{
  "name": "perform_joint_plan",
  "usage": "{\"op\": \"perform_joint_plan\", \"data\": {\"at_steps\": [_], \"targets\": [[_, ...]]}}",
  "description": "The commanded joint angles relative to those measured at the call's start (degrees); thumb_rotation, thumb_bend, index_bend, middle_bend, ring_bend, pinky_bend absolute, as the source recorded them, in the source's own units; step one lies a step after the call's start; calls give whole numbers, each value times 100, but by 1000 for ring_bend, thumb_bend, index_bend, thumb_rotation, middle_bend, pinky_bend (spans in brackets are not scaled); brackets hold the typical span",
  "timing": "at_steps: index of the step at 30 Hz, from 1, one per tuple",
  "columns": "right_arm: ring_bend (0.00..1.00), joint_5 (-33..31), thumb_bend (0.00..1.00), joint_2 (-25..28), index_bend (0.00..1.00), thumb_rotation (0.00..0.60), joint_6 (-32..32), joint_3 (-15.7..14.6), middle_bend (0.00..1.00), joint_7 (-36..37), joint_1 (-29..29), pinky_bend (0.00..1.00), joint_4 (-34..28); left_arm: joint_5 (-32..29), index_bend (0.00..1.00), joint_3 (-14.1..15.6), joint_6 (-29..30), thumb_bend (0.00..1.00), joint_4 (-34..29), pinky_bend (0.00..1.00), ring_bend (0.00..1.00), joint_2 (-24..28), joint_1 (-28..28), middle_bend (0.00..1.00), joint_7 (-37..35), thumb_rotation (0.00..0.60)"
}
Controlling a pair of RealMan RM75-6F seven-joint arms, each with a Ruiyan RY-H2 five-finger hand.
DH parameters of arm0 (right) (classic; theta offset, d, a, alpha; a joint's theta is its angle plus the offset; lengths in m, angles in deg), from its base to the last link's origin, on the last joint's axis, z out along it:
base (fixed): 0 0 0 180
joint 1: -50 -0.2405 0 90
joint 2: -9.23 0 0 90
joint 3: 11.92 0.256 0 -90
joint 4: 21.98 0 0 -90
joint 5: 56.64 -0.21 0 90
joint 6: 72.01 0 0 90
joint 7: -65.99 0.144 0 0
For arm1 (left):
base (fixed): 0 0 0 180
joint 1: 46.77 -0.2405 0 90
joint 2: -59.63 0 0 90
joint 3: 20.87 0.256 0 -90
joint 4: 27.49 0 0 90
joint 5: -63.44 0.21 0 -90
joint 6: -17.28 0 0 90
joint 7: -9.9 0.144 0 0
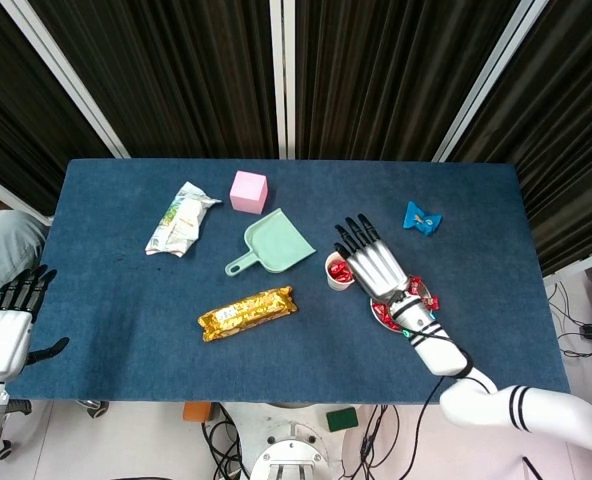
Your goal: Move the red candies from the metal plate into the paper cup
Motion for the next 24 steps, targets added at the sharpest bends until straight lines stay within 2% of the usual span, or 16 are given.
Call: {"op": "perform_joint_plan", "data": {"at_steps": [1, 5, 9, 15, 24], "targets": [[0, 582, 351, 437, 271, 600, 431, -457, 62, 278, 414, 0, -308, -9, 66, -6, 1, 96, -4, 139, 14, 4, -1, 51, -7, 600], [0, 964, 350, 774, 282, 600, 704, -975, 60, 565, 863, 0, -226, 4, 66, 2, -15, 95, -20, 139, 14, 2, 7, 51, 19, 600], [0, 1033, 350, 797, 290, 600, 578, -1251, 55, 794, 1061, 0, 103, 38, 67, 13, 3, 96, -48, 139, 14, -9, 3, 51, 74, 600], [0, 1154, 350, 533, 290, 600, 432, -1332, 52, 1058, 1161, 0, 610, 24, 67, 10, 0, 94, -62, 139, 14, -19, 1, 51, 105, 600], [0, 1317, 354, 162, 290, 600, 350, -1312, 51, 1088, 1235, 0, 995, -7, 66, 1, -24, 95, -41, 139, 14, -5, 5, 51, 69, 600]]}}
